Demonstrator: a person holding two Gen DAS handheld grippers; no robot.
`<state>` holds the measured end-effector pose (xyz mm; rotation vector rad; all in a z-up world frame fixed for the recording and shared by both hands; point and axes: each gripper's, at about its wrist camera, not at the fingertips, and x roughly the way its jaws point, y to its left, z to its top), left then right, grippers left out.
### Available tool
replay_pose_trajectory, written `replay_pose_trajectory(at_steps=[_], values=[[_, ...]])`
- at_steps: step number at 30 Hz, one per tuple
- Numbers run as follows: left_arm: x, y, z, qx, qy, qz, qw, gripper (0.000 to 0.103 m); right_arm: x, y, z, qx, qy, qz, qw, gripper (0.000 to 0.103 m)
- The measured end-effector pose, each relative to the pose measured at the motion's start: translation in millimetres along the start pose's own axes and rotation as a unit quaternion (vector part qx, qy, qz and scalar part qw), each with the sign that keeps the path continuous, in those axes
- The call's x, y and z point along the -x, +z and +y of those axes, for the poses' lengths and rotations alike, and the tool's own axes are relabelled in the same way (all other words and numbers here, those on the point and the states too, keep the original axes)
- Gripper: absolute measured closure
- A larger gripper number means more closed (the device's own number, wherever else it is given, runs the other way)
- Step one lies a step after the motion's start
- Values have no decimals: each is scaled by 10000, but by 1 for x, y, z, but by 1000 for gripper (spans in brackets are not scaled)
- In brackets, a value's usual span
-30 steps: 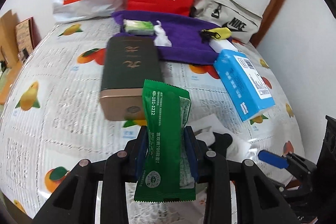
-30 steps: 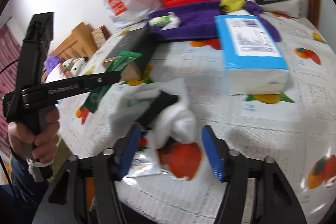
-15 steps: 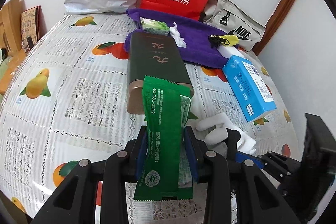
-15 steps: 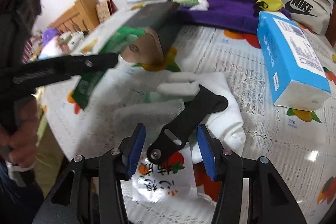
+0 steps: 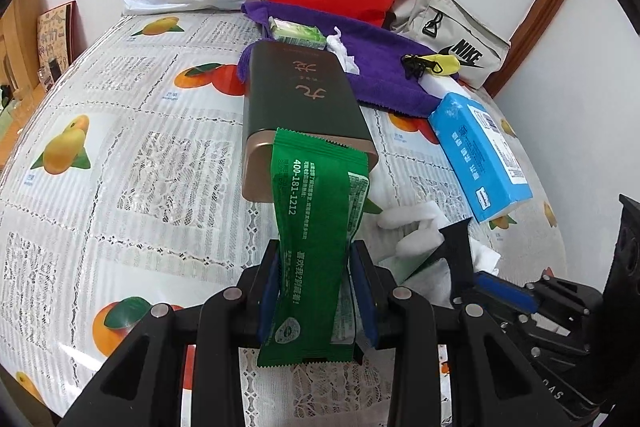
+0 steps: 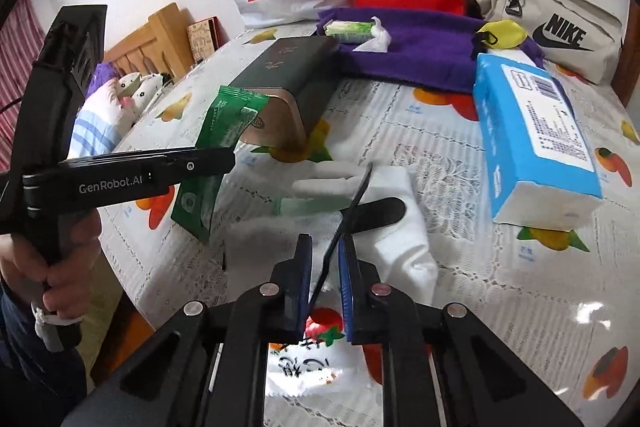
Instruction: Organize soft objects
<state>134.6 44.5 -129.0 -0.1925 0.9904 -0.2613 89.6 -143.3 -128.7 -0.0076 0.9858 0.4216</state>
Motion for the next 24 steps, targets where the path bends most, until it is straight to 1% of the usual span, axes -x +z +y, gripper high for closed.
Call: replay_pose_trajectory(at_steps=[2, 3, 4, 6, 9, 12, 14, 17, 20, 24], values=[[1, -1, -1, -18, 25, 1, 10000, 70, 4, -1, -4, -31, -4, -80, 10000, 91], [1, -1, -1, -17, 31, 6, 10000, 70, 4, -2, -6, -44, 56, -94, 9999, 95], [0, -2, -1, -9, 40, 15, 10000, 70, 1, -3, -9, -58, 110, -11, 9999, 96], [1, -3, -2, -37, 59, 22, 10000, 70, -1, -5, -12, -94, 47, 16, 9999, 96], [2, -4, -4, -55, 70, 37, 10000, 70, -3, -4, -14, -221, 264, -12, 9994, 96], [3, -3, -4, -72, 64, 33, 9999, 70, -10, -3, -11, -220, 222, 73, 9995, 93], [4, -3, -3, -68, 69, 27, 9999, 70, -16, -2, -11, -267, 209, 156, 9993, 94], [4, -4, 1, -23, 95, 18, 10000, 70, -11, -2, -11, -292, 284, 10, 9992, 99], [3, -5, 5, 36, 113, 18, 9999, 71, 5, -5, -10, -187, 205, -218, 9994, 99], [4, -7, 3, 44, 115, 16, 9999, 72, 27, -8, -23, -370, 196, -429, 9982, 99]])
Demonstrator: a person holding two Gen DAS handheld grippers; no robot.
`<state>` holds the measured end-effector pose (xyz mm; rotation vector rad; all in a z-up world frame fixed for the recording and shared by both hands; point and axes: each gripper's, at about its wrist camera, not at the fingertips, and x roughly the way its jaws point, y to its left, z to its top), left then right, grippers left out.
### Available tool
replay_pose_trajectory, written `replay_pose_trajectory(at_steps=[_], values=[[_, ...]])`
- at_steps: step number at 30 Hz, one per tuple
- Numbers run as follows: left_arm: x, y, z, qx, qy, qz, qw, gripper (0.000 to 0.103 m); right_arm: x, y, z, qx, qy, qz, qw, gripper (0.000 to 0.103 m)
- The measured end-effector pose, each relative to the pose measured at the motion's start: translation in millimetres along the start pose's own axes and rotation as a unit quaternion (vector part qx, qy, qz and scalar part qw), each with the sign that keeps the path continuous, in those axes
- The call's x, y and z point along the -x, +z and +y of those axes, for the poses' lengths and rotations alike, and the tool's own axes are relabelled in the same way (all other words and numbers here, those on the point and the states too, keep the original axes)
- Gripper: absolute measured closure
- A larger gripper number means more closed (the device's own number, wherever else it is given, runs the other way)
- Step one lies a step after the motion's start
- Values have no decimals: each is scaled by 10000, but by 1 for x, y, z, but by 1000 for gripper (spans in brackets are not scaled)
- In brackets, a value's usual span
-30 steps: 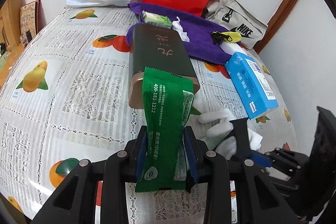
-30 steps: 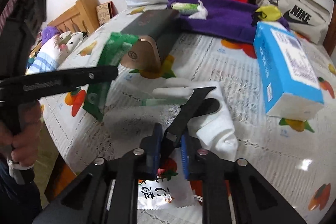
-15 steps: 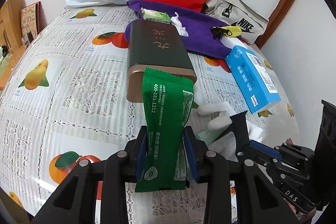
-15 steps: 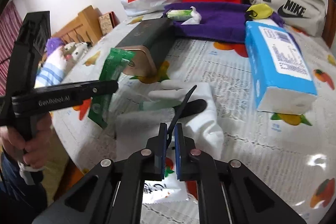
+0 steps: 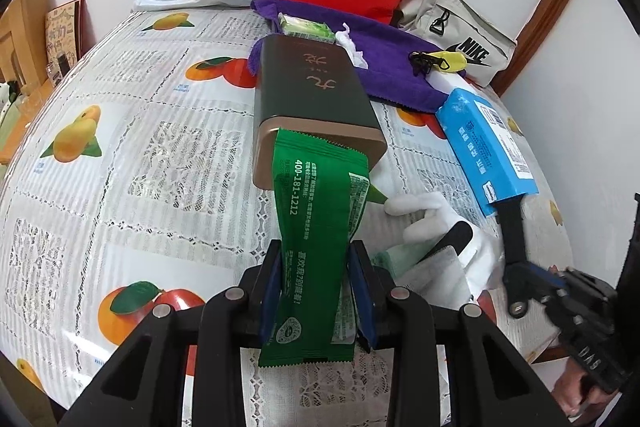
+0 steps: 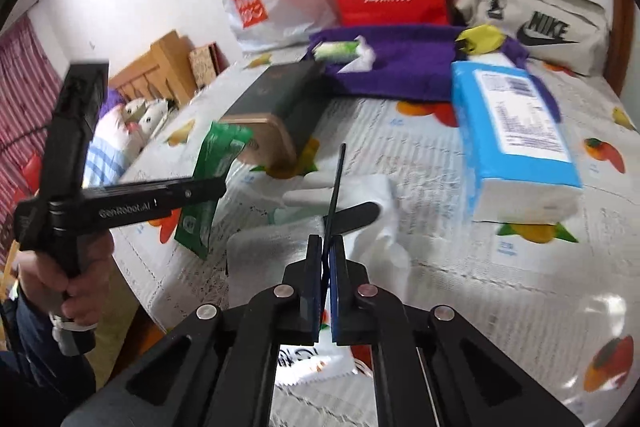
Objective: Organize soft objects
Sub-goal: 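Carry the green packet onto the towel with the left tool while the right tool moves over the towel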
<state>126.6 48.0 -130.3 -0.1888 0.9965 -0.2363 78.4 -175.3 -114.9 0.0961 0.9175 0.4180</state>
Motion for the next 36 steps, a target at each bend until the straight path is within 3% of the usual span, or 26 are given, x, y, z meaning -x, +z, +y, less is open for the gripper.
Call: replay_pose_trajectory(at_steps=[14, 36], values=[[21, 8, -9, -40, 99, -200, 9997, 76, 45, -14, -89, -786, -954, -159, 9922, 99], [28, 62, -30, -70, 145, -364, 9992, 76, 52, 53, -91, -555, -797, -390, 9945, 99]])
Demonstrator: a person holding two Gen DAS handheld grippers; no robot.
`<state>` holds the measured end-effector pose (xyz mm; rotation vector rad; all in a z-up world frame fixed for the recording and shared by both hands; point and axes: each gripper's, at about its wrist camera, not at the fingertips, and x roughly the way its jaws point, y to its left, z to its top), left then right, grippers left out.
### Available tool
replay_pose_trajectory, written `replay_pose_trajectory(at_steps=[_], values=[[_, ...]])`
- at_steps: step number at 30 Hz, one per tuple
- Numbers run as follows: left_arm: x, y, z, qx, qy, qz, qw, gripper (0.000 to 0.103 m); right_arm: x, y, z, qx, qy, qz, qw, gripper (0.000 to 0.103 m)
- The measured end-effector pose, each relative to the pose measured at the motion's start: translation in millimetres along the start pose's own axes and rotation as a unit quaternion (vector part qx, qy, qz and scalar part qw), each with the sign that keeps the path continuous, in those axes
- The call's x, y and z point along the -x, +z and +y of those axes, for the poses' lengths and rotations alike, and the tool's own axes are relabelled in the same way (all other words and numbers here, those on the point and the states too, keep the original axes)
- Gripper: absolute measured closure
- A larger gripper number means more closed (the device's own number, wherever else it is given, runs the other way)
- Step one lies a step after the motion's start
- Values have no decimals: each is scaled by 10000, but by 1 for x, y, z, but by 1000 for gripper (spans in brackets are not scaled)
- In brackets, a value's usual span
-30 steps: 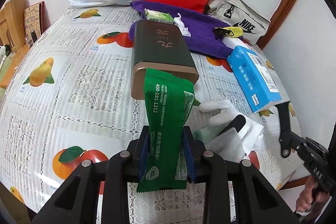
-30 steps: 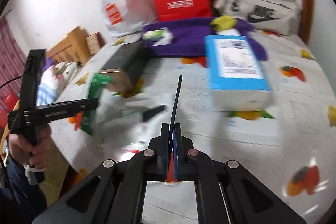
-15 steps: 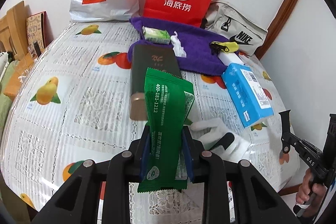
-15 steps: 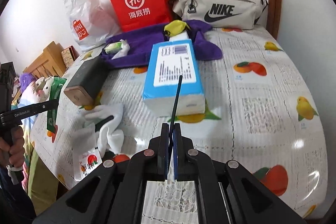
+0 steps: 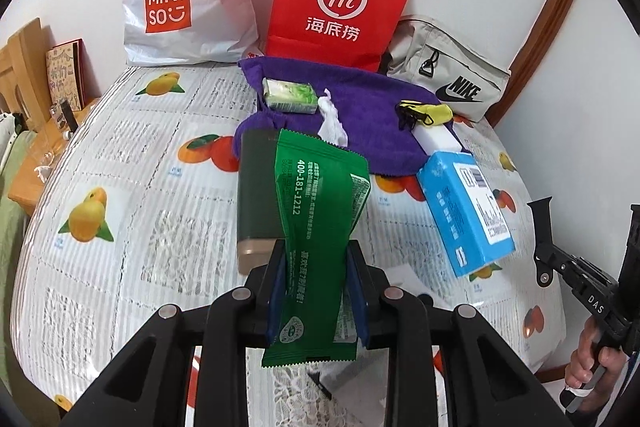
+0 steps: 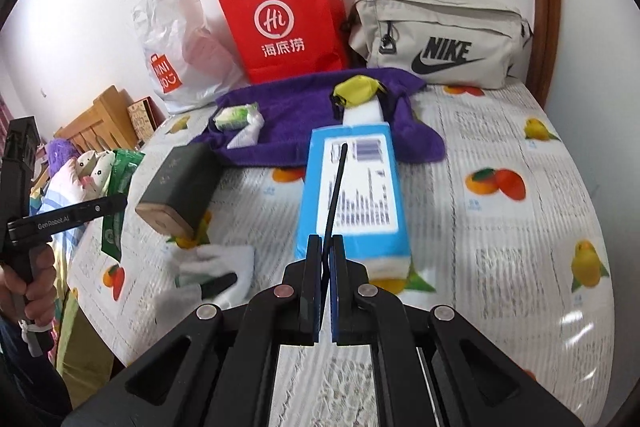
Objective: Organize soft objects
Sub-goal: 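Carry the green packet onto the towel with the left tool while the right tool moves over the towel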
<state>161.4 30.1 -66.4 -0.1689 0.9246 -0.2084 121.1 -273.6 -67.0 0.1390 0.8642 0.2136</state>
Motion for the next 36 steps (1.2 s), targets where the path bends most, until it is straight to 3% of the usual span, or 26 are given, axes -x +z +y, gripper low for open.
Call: replay_pose_trajectory(at_steps=[18, 36], values=[[-17, 51, -2, 37, 112, -41, 9999, 76, -29, 63, 7, 73, 278, -34, 9996, 99], [-56, 107, 6, 119, 110, 33, 9999, 76, -83, 128, 12, 247, 409, 56, 9988, 99]])
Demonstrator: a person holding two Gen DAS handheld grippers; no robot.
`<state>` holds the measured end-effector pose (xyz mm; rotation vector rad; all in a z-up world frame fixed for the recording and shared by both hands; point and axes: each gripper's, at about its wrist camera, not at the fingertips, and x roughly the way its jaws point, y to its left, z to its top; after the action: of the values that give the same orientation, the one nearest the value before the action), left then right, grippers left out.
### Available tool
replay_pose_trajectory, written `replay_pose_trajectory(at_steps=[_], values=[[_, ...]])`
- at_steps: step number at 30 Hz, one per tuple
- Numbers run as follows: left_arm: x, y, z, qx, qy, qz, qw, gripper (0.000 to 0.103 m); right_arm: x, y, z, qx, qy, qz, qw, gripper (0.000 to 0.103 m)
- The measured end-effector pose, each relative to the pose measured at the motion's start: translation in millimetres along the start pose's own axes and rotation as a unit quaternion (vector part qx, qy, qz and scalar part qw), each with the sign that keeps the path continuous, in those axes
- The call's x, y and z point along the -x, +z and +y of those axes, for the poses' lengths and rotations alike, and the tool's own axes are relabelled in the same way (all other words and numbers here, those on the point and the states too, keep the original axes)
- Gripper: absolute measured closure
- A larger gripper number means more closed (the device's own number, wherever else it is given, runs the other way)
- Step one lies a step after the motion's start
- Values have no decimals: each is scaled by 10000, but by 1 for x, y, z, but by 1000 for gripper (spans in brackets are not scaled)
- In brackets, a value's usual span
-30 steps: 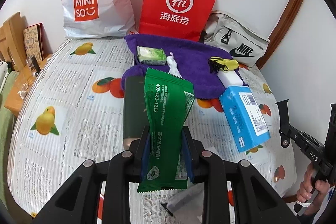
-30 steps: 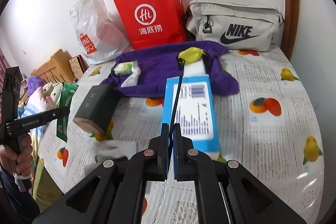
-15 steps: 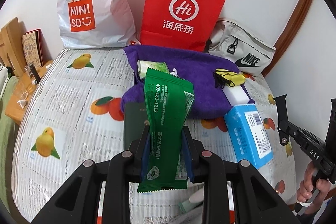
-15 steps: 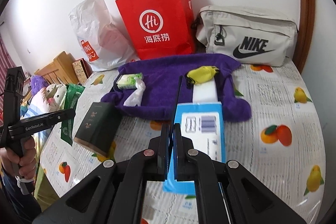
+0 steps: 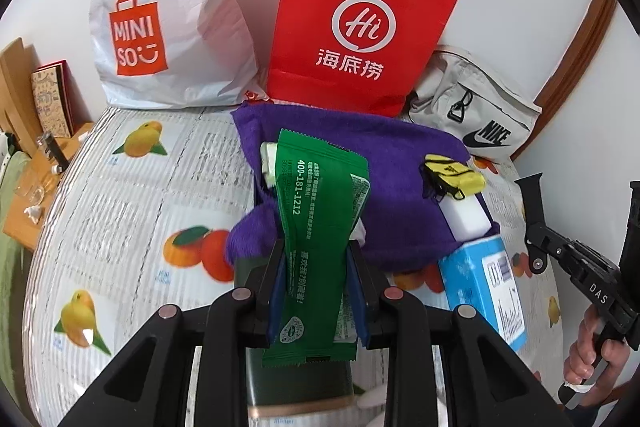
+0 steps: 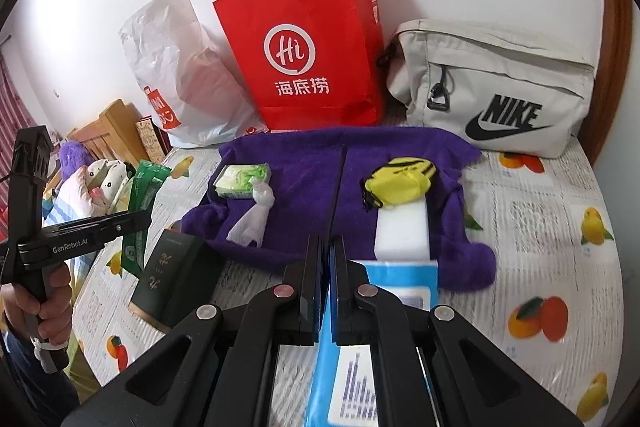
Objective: Organize soft objects
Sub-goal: 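Carry the green packet onto the towel with the left tool while the right tool moves over the towel, then open the left tool to drop the green packet on the towel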
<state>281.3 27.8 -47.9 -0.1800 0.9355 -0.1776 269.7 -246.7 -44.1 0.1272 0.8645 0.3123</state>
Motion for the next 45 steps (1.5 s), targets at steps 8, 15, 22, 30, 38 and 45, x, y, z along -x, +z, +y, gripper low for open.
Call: replay_pose_trajectory(at_steps=[8, 15, 22, 30, 38, 45], values=[[-29, 25, 2, 22, -18, 84, 10000, 76, -39, 20, -5, -64, 67, 194, 9998, 99], [-53, 43, 4, 45, -57, 152, 9999, 76, -75, 30, -10, -174, 120, 489, 9986, 99], [-79, 56, 8, 142, -87, 290, 9994, 76, -105, 28, -13, -221, 131, 849, 9961, 99], [-104, 61, 4, 85, -134, 474, 9987, 76, -126, 24, -22, -351, 57, 1157, 9926, 99], [-125, 56, -1, -11, -115, 723, 9973, 76, -139, 19, -27, -449, 6, 1394, 9892, 99], [-131, 53, 0, -26, -97, 824, 9966, 75, -145, 15, -31, -421, -139, 1540, 9871, 97]])
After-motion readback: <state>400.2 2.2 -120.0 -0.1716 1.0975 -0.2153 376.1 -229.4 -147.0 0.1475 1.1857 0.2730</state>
